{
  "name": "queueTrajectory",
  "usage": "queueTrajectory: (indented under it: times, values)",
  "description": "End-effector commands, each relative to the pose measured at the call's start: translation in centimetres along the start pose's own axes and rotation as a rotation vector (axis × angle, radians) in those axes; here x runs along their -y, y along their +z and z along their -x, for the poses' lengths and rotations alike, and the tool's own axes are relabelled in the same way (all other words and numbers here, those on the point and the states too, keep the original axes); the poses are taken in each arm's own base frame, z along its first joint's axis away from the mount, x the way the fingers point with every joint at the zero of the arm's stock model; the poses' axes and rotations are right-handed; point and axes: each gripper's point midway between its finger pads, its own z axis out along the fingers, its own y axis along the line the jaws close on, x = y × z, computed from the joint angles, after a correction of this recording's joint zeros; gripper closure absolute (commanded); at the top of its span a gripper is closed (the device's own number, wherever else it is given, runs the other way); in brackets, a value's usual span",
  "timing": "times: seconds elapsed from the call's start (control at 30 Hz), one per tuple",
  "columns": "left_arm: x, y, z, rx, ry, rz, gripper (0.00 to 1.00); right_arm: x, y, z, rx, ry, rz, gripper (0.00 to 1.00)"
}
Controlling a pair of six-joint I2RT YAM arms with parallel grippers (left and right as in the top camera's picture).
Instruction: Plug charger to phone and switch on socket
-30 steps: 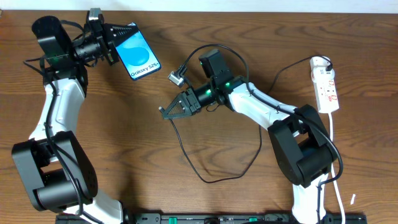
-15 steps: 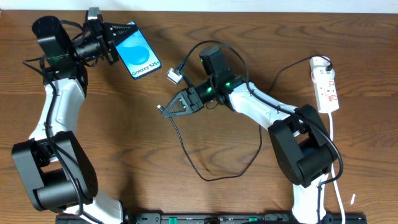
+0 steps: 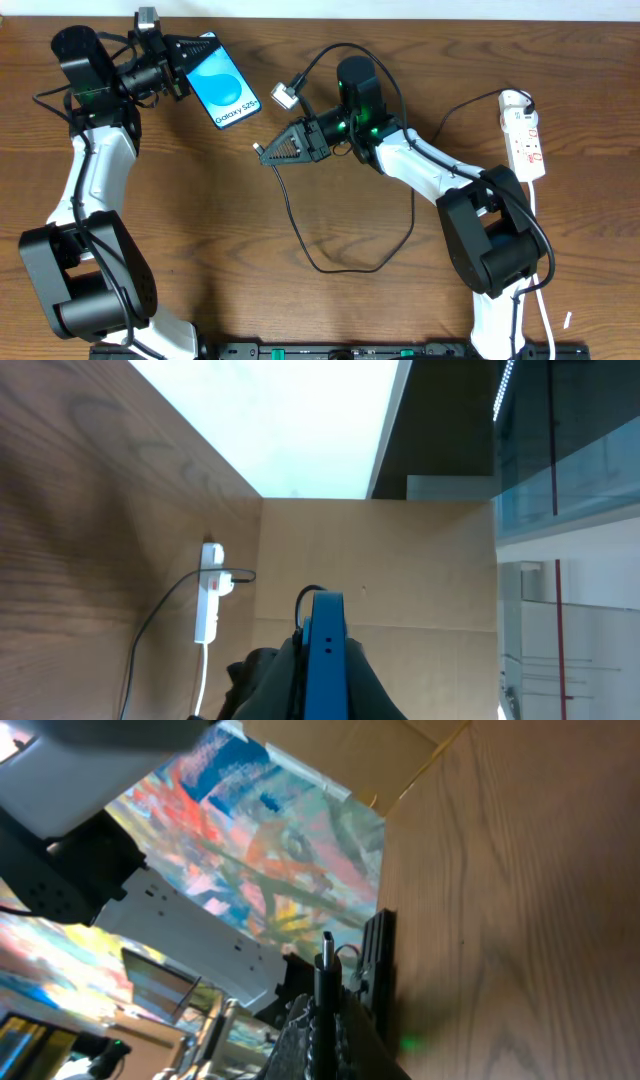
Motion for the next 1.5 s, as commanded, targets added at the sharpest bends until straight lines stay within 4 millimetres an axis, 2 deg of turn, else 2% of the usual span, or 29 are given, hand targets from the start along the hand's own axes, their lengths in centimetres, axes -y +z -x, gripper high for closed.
queueTrajectory:
  times: [0.0,0.23,0.8,1.0,1.2,1.47]
  values:
    - [1.6,-0.2,-0.2,0.001,0.097,-0.014,0.92,0.3,-0.3,0.6,0.018,0.058,-0.01,0.99]
    - [1.6,-0.2,-0.2,0.005,0.141,-0.013,0.93,-0.7,-0.3,1.5,0.032,0.02,-0.007,0.99]
    - [1.6,-0.2,0.0,0.016,0.185,-0.011,0.93,-1.2,-0.3,2.3,0.056,-0.018,-0.013,0.99]
    - [1.6,-0.1,0.4,0.041,0.185,-0.005,0.93,-1.1,-0.3,2.4,0.065,-0.012,-0.017,0.99]
    - [1.6,0.7,0.0,0.032,0.189,-0.005,0.93,-0.9,-0.4,3.3,0.111,-0.034,-0.039,0.99]
    - [1.6,0.7,0.0,0.033,0.19,-0.005,0.92,-0.7,-0.4,3.9,0.147,-0.037,-0.057,0.99]
